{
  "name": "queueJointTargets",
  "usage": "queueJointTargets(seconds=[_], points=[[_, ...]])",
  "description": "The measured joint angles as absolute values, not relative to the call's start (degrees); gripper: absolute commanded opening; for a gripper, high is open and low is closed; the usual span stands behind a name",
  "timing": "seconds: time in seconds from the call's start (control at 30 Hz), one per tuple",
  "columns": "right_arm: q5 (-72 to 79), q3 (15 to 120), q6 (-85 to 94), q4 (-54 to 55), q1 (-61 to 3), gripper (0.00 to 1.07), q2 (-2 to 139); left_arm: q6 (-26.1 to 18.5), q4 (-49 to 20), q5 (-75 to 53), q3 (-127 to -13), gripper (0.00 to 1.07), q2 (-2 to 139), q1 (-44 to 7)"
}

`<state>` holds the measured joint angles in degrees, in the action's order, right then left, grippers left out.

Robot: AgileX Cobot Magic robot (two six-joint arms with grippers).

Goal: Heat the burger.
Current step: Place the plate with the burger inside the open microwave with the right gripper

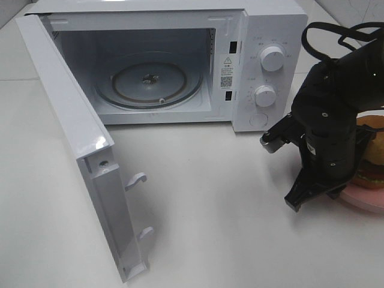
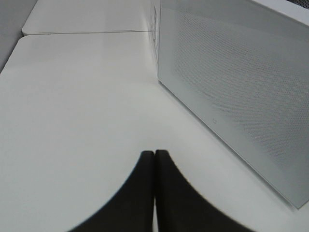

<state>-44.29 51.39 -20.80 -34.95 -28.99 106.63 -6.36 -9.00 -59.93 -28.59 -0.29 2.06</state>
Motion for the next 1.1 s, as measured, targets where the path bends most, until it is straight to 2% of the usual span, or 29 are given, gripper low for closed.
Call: queueJointTargets(seconds=[0.4, 0.47, 0.73, 1.1], points=[[-43.43, 43.89, -20.11, -35.58, -36.61, 0.00, 97.17, -6.36, -9.00, -59.93, -28.59, 0.00, -0.29, 2.06], [-42.80, 41.48, -16.84, -35.41, -40.68, 0.00, 93.39, -6.36, -9.00, -59.93, -28.59, 0.00, -0.29, 2.06], [-42.80, 37.01, -11.57, -33.40, -49.16, 0.00, 87.95, -6.36, -9.00, -59.93, -28.59, 0.00, -0.29, 2.06], [-42.97, 36.21, -2.69, -32.49, -56.04, 0.00, 86.23, -6.36, -9.00, -59.93, -28.59, 0.00, -0.29, 2.06]])
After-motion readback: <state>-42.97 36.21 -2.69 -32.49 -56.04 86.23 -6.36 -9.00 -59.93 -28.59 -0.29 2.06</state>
